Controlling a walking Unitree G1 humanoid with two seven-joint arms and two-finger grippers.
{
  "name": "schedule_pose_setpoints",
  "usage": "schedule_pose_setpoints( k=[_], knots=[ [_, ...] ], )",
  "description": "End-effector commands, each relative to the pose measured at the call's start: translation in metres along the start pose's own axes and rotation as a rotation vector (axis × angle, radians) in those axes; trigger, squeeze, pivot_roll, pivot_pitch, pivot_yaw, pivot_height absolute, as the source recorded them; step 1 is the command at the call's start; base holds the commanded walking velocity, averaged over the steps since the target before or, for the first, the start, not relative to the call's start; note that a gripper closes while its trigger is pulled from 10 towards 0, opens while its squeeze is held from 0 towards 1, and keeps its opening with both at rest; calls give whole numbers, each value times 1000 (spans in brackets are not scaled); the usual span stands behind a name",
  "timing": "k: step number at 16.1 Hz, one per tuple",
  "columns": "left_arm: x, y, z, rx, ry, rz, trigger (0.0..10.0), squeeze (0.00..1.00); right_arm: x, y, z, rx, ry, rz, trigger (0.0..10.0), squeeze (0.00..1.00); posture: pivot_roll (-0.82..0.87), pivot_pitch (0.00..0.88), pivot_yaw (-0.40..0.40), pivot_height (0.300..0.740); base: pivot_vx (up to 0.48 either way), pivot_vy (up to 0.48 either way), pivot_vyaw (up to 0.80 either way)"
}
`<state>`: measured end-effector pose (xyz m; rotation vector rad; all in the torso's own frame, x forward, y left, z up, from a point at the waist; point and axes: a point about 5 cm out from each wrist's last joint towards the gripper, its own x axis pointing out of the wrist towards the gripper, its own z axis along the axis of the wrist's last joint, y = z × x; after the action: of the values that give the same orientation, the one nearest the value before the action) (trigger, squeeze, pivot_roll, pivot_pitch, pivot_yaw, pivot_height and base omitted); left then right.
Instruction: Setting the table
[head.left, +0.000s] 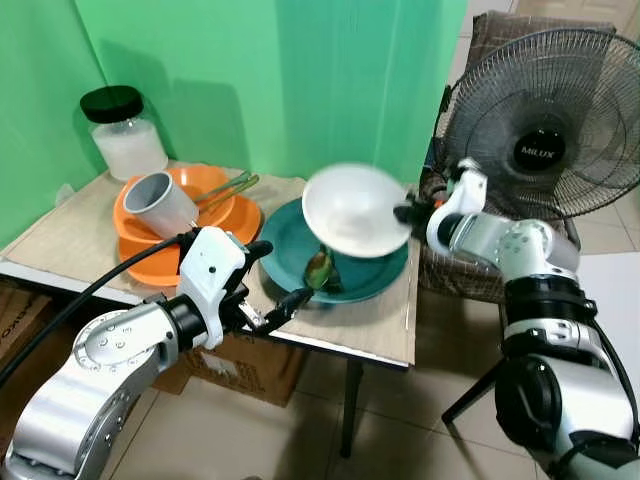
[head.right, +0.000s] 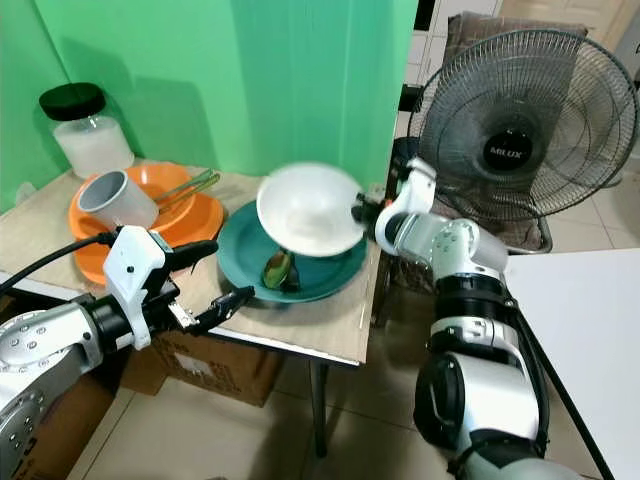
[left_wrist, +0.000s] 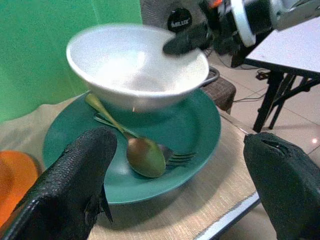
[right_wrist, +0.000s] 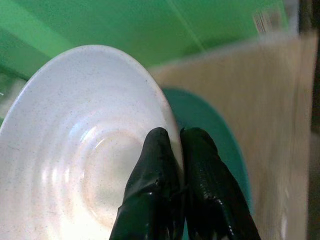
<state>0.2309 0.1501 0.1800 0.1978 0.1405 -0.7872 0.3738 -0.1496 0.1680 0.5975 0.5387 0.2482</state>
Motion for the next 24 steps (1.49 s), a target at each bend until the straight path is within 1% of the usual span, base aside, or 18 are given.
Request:
schedule_pose_setpoints(
  k=[1, 2, 3, 4, 5, 6, 7, 8, 9, 10, 12, 13, 15, 16, 17, 19, 22, 24],
  knots=[
    [-2, 6, 4, 18, -20, 39, 10000, 0, -6, 10, 11, -48, -92, 63, 0, 0, -71, 0, 16, 740, 0, 0, 0],
    [-2, 9, 6, 23, -30, 66, 10000, 0, -11, 15, 14, -113, -157, 97, 0, 0, -70, 0, 16, 740, 0, 0, 0],
    [-3, 12, 7, 32, -43, 112, 10000, 0, -20, 20, 16, -223, -242, 129, 0, 0, -66, 0, 13, 740, 0, 0, 0],
    [-5, 15, 8, 30, -55, 155, 10000, 0, -28, 25, 18, -279, -316, 155, 0, 0, -64, 0, 13, 740, 0, 0, 0],
    [-7, 17, 9, 27, -68, 203, 10000, 0, -40, 30, 17, -303, -360, 197, 980, 0, -64, 0, 17, 740, 0, 0, 0],
    [-9, 17, 9, 24, -77, 236, 10000, 0, -52, 33, 14, -315, -395, 222, 8588, 0, -63, 0, 18, 740, 0, 0, 0],
    [-10, 16, 9, 22, -82, 267, 10000, 0, -60, 34, 10, -322, -423, 232, 10000, 0, -61, 0, 19, 740, 0, 0, 0],
    [-10, 14, 9, 17, -89, 302, 10000, 0, -69, 35, 6, -330, -451, 249, 10000, 0, -60, 0, 20, 740, 0, 0, 0],
    [-11, 13, 9, 11, -100, 341, 10000, 0, -77, 35, 0, -364, -484, 262, 10000, 0, -56, 0, 22, 740, 0, 0, 0],
    [-11, 9, 7, 0, -106, 388, 10000, 0, -85, 32, -11, -414, -497, 248, 10000, 0, -56, 0, 24, 740, 0, 0, 0],
    [-12, 7, 5, -17, -104, 419, 10000, 0, -90, 32, -20, -430, -498, 236, 10000, 0, -54, 0, 23, 740, 0, 0, -206],
    [-13, 4, 3, -17, -97, 444, 10000, 0, -94, 29, -27, -464, -501, 178, 10000, 0, -51, 0, 21, 740, 0, 0, -781],
    [-12, 1, 4, -13, -99, 469, 10000, 0, -100, 27, -34, -424, -509, 153, 10000, 0, -49, 0, 20, 740, 0, 0, -781],
    [-11, 0, 3, -10, -98, 473, 10000, 0, -101, 26, -35, -426, -518, 132, 10000, 0, -50, 0, 19, 740, 0, 0, -781],
    [-10, -1, 3, -2, -95, 475, 10000, 0, -100, 23, -38, -431, -496, 99, 10000, 0, -52, 0, 16, 740, 0, 0, -775],
    [-9, -2, 3, 7, -97, 483, 10000, 0, -99, 25, -44, -442, -464, 105, 10000, 0, -54, 0, 15, 740, 0, 0, -706],
    [-10, 2, 0, -8, -87, 576, 10000, 0, -99, 20, -54, -454, -426, 43, 10000, 0, -59, 0, 2, 740, 0, 0, -733],
    [-9, 2, -3, -10, -75, 598, 10000, 0, -100, 19, -55, -483, -426, 13, 10000, 0, -60, 0, 1, 740, 0, 0, -756]
  ],
)
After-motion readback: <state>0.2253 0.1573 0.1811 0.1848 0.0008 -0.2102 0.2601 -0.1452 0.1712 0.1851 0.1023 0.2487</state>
